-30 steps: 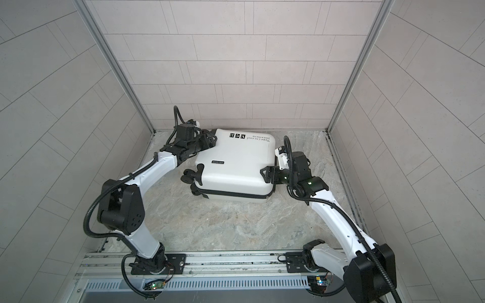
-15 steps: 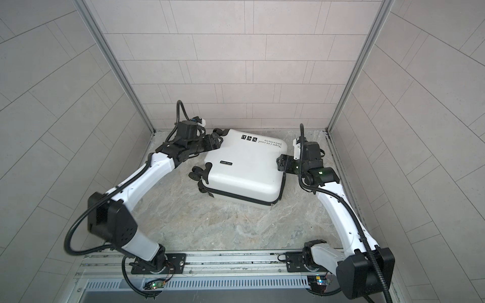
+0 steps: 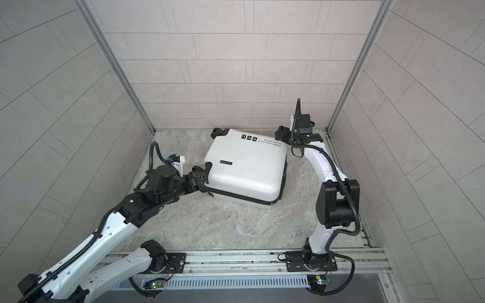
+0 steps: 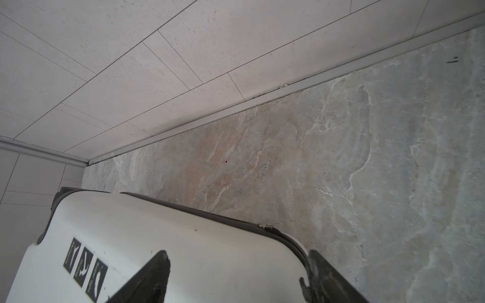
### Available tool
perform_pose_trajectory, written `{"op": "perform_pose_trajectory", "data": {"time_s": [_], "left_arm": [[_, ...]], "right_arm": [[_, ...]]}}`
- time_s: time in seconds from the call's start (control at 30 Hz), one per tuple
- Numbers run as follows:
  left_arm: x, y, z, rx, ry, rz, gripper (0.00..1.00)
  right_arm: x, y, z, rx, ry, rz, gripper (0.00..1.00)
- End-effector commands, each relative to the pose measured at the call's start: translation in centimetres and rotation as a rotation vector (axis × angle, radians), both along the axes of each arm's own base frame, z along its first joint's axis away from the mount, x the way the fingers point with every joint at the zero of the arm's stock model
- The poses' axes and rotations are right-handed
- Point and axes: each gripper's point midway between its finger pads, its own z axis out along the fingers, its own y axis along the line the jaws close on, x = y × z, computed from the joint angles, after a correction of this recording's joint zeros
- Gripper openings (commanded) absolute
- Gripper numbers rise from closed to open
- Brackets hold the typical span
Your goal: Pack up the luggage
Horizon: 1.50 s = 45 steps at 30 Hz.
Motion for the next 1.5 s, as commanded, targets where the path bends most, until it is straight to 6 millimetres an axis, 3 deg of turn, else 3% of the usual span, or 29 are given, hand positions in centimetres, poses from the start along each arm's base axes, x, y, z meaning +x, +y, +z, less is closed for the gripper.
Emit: {"op": "perform_pose_trajectory", "data": {"time_s": [0.0,0.2,0.3,0.73,1.0,1.23,1.47], "left_arm": [[-0.8,-0.9,-2.4,-0.066,0.072,0.043,0.77],[0.1,-3.1,-4.9,-0.091,0.119,0.01,0.77],[1.6,-2.3,-6.0,-0.05,0.084,0.074,0.77],[6.6,0.5,-6.0,0.01,0.088,0.137,0.77],[9.4,1.5,-5.5,0.04,0.089,0.134,0.77],[12.4,-0.7,-6.3,0.071,0.12,0.05,0.77],[15.5,-4.3,-7.4,0.04,0.156,-0.059,0.77]], "right_arm": [[1.5,1.3,0.0,0.026,0.0,0.078,0.81],[1.9,4.1,-1.6,0.084,0.035,0.272,0.77],[0.7,5.1,-1.8,0.112,0.014,0.333,0.77],[-7.0,9.0,-5.2,0.156,0.044,0.434,0.73],[-12.2,11.4,-4.7,0.131,0.027,0.509,0.73],[-16.7,12.9,-4.6,0.09,0.019,0.548,0.73],[-20.0,11.5,-4.8,0.069,0.011,0.491,0.75]]}}
